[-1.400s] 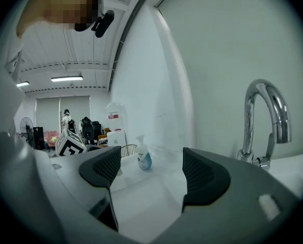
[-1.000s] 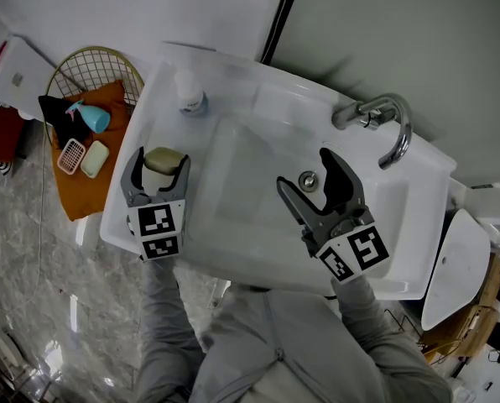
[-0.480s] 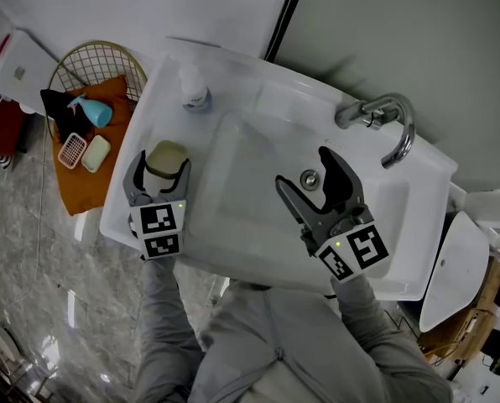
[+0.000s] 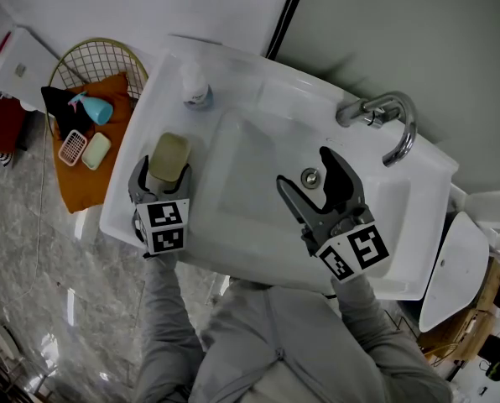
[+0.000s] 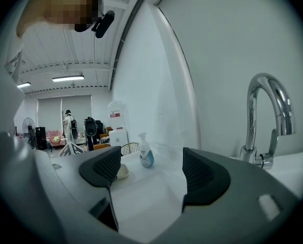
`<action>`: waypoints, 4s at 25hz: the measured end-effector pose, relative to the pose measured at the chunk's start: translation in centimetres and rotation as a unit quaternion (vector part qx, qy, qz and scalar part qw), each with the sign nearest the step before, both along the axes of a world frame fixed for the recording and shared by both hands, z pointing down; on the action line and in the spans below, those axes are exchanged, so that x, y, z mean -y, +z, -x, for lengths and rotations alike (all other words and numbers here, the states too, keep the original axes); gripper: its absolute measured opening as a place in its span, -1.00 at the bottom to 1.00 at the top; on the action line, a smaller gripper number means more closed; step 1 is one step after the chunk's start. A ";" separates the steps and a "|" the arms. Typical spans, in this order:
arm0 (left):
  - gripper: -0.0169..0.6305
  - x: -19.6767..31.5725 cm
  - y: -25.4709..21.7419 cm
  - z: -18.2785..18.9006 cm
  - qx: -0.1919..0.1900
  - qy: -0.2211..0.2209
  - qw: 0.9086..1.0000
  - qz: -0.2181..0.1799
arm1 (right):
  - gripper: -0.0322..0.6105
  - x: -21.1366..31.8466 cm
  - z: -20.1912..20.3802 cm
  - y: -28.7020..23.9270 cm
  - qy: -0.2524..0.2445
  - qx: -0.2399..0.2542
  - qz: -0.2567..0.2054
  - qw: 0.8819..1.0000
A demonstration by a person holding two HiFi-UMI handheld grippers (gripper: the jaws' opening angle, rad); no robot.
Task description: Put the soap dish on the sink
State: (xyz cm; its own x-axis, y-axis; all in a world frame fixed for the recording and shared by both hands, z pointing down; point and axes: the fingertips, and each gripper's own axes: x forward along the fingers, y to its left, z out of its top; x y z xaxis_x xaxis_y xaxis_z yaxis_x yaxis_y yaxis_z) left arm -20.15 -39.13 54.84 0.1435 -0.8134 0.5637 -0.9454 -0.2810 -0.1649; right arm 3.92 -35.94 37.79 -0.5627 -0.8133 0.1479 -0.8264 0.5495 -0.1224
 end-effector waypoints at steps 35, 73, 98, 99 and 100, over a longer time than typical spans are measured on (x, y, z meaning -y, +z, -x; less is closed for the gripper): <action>0.37 -0.6 -2.5 0.7 -0.010 -0.004 1.000 -0.018 | 0.27 -1.3 1.0 -1.4 -0.005 0.000 -0.013 1.000; 0.37 -15.1 -17.3 2.3 0.003 -0.031 0.982 -0.185 | 0.27 -9.9 2.6 -5.2 -0.019 0.028 -0.066 0.997; 0.37 -22.9 -19.0 3.0 0.007 -0.060 0.976 -0.211 | 0.27 -15.2 1.8 -5.4 -0.012 0.024 -0.082 0.996; 0.37 -23.1 -19.1 3.0 0.006 -0.060 0.975 -0.212 | 0.27 -15.4 1.8 -5.3 -0.012 0.025 -0.083 0.996; 0.37 -23.3 -19.1 3.1 0.006 -0.061 0.975 -0.212 | 0.27 -15.5 1.8 -5.3 -0.012 0.025 -0.084 0.996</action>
State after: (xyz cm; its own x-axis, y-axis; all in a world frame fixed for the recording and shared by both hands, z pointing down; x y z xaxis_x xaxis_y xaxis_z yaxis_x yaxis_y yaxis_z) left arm -23.21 -15.84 35.74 0.0262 -0.9845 0.1733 -0.9648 -0.0702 -0.2534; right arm 2.12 -20.43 32.52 -0.5862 -0.8100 -0.0177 -0.8075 0.5859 -0.0690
